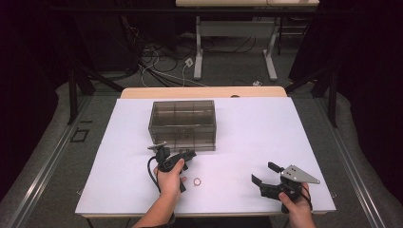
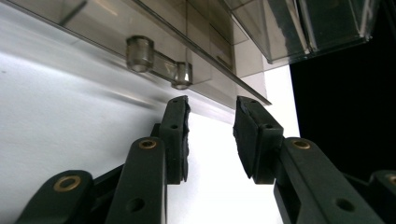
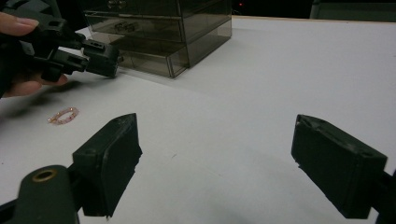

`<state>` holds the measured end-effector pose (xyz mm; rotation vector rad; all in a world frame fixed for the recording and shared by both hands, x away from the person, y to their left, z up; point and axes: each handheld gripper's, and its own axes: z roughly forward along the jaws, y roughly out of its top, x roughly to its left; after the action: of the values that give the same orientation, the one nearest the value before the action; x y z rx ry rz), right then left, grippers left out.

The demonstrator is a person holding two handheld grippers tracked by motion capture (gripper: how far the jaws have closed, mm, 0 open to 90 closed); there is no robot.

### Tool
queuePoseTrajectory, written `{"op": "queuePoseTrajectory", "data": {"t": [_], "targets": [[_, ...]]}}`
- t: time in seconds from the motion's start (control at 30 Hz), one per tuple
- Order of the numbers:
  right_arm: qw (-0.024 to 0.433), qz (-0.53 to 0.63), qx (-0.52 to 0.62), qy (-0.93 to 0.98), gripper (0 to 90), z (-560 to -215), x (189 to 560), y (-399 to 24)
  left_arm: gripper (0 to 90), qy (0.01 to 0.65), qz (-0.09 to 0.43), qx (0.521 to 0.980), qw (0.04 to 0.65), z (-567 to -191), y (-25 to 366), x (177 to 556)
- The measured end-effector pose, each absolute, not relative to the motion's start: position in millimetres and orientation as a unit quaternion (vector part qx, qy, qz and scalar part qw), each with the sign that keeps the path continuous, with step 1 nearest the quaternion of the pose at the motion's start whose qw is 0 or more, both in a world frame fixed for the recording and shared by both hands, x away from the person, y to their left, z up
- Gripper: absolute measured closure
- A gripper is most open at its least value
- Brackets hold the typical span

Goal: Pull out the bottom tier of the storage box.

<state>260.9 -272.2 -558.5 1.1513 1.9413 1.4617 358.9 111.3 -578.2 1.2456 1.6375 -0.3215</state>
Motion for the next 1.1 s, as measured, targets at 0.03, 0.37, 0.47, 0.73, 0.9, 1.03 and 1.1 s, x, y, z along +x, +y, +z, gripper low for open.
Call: {"op": "queuePoseTrajectory", "data": {"t": [0.03, 0.37, 0.47, 0.73, 0.9, 1.03, 1.1], "targets": [[0.223, 0.530, 0.417, 0.704, 14.8, -559, 261, -272, 64.3, 0.677, -0.132, 0.519, 0.504, -578, 111, 358], [0.228, 0.529, 0.413, 0.705, 14.9, -559, 261, -273, 56.9, 0.666, -0.129, 0.532, 0.506, -572, 114, 354], [0.225, 0.528, 0.417, 0.705, 14.8, -558, 261, -272, 51.8, 0.665, -0.126, 0.537, 0.504, -571, 116, 353], [0.227, 0.530, 0.412, 0.705, 14.9, -559, 261, -273, 46.2, 0.661, -0.121, 0.541, 0.505, -570, 121, 349], [0.228, 0.530, 0.411, 0.706, 14.9, -559, 261, -273, 44.0, 0.656, -0.118, 0.551, 0.502, -567, 124, 346], [0.223, 0.529, 0.416, 0.705, 14.9, -559, 261, -272, 42.5, 0.649, -0.107, 0.565, 0.498, -564, 127, 345], [0.225, 0.530, 0.413, 0.706, 14.8, -559, 261, -272, 41.8, 0.646, -0.096, 0.573, 0.495, -562, 128, 344]]}}
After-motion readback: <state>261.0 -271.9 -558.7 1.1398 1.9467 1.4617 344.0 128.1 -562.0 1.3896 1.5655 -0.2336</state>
